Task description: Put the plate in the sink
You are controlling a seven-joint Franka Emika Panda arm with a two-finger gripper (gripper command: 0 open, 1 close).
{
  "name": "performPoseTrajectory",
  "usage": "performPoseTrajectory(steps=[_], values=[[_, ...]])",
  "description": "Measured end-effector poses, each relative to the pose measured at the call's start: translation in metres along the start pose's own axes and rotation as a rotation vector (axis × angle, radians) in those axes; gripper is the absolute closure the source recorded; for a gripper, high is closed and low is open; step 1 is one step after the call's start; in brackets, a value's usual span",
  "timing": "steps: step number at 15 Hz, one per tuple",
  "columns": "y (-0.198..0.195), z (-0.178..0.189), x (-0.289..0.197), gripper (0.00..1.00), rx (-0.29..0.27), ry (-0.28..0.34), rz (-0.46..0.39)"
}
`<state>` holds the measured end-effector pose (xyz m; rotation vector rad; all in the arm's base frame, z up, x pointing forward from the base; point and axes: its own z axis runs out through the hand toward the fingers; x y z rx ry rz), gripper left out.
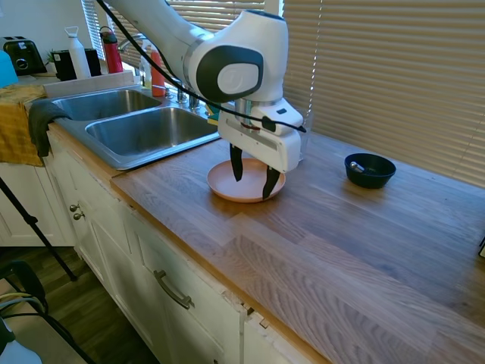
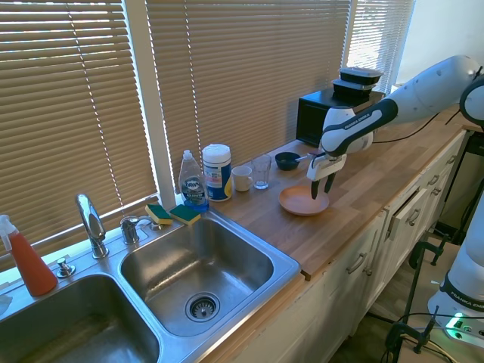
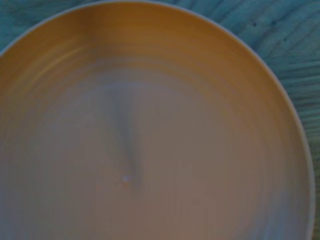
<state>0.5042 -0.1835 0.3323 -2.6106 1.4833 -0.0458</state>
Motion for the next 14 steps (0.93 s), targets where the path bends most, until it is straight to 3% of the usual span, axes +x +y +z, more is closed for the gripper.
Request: performPoseTrajectory(steps=[3, 4, 14], values=[[0.006, 0.008, 0.014, 0.00, 0.060, -0.038, -0.007], [0.008, 0.010, 0.017, 1.00, 0.076, -0.048, -0.010], [0.004, 0.020, 0.031, 1.00, 0.160, -0.147, -0.011]])
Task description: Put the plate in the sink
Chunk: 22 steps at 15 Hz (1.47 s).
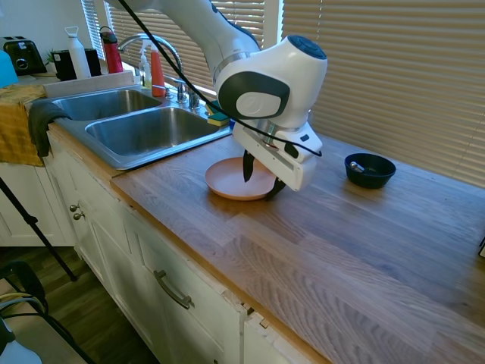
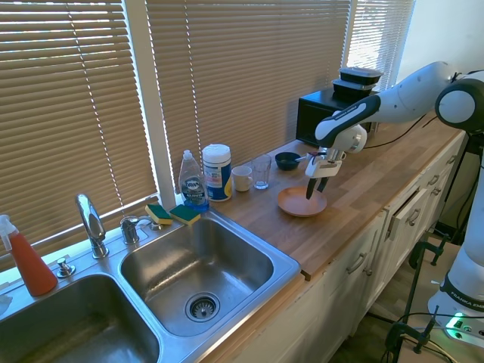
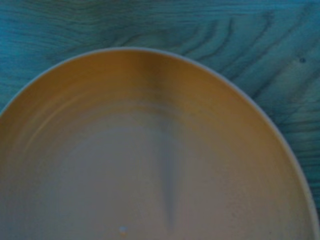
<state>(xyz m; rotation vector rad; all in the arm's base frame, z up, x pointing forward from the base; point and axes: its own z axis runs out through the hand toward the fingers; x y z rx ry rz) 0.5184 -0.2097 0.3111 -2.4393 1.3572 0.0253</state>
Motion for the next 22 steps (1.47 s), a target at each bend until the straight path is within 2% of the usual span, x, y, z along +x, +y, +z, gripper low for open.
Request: performPoseTrajectory(steps=[11, 19, 22], values=[[0.003, 0.012, 0.005, 1.00, 0.062, -0.046, -0.008], [0.002, 0.013, -0.001, 1.00, 0.104, -0.123, -0.047], [-0.007, 0.001, -0.009, 1.00, 0.123, -0.141, -0.069]])
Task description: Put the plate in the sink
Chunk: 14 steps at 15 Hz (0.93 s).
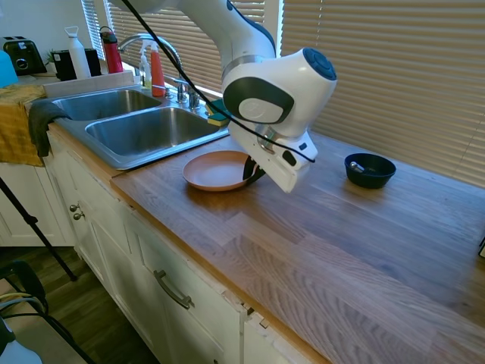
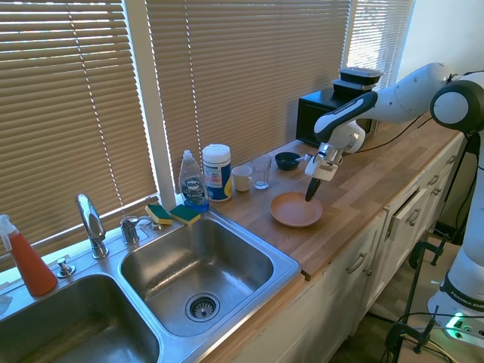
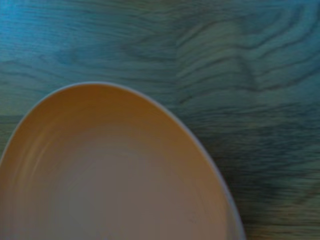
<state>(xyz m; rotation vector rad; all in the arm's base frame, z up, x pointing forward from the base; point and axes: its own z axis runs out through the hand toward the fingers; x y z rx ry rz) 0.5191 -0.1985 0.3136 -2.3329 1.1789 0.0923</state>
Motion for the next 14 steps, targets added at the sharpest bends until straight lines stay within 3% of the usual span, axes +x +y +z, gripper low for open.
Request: performPoseTrajectory(steps=[5, 8, 10, 14], values=[[-0.063, -0.020, -0.052, 1.00, 0.035, -0.018, -0.040], [-0.108, -0.013, -0.096, 1.00, 0.031, -0.036, -0.043], [-0.134, -0.008, -0.122, 1.00, 0.018, -0.011, -0.042], [-0.161, 0.014, -0.149, 1.00, 0.006, -0.005, -0.087]])
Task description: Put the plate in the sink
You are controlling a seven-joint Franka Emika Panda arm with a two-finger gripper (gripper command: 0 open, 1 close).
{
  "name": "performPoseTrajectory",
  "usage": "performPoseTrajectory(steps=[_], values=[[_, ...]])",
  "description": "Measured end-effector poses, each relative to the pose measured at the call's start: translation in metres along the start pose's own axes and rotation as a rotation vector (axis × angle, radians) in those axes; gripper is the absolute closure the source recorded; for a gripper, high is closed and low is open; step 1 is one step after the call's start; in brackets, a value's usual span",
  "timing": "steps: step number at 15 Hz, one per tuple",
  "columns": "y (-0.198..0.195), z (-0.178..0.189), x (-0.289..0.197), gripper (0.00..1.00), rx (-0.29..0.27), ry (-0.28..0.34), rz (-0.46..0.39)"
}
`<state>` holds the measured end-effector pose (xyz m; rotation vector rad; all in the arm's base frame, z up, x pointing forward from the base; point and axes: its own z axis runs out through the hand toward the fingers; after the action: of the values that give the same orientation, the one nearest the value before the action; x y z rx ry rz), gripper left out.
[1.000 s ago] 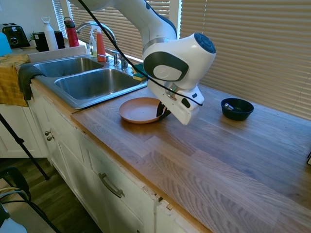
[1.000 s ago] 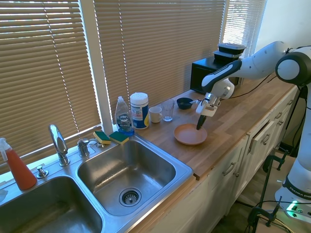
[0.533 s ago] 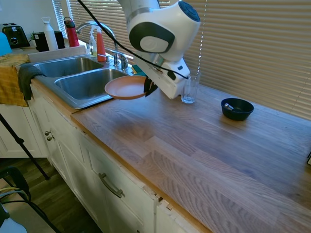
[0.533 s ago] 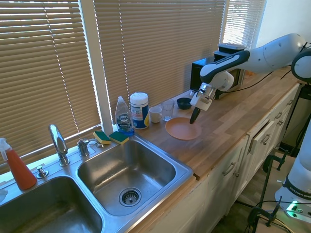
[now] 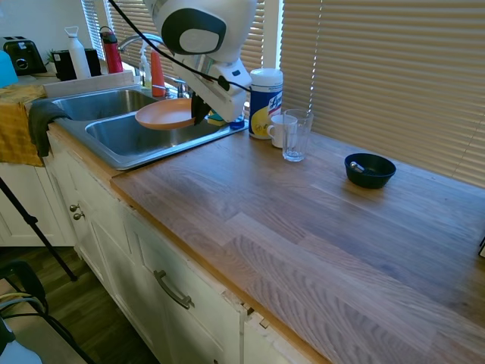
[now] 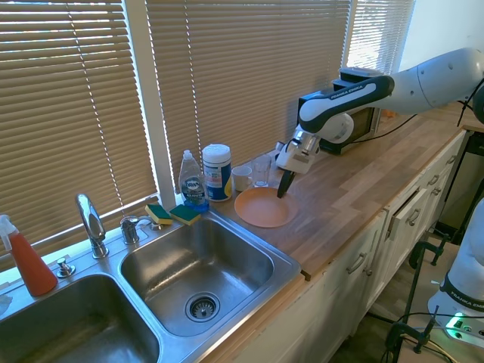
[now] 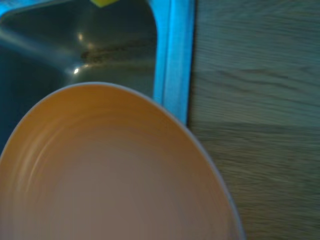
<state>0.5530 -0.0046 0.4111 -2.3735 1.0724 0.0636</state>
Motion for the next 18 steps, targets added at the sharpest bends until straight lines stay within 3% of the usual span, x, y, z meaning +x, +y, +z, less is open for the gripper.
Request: performPoseTrajectory(steps=[4, 10, 15, 18], values=[[-0.074, 0.050, -0.052, 1.00, -0.020, 0.022, -0.086], [-0.164, 0.145, -0.083, 1.00, -0.108, 0.084, -0.163], [-0.179, 0.249, -0.078, 1.00, -0.191, 0.064, -0.170], [-0.178, 0.294, -0.065, 1.00, -0.263, 0.032, -0.155]])
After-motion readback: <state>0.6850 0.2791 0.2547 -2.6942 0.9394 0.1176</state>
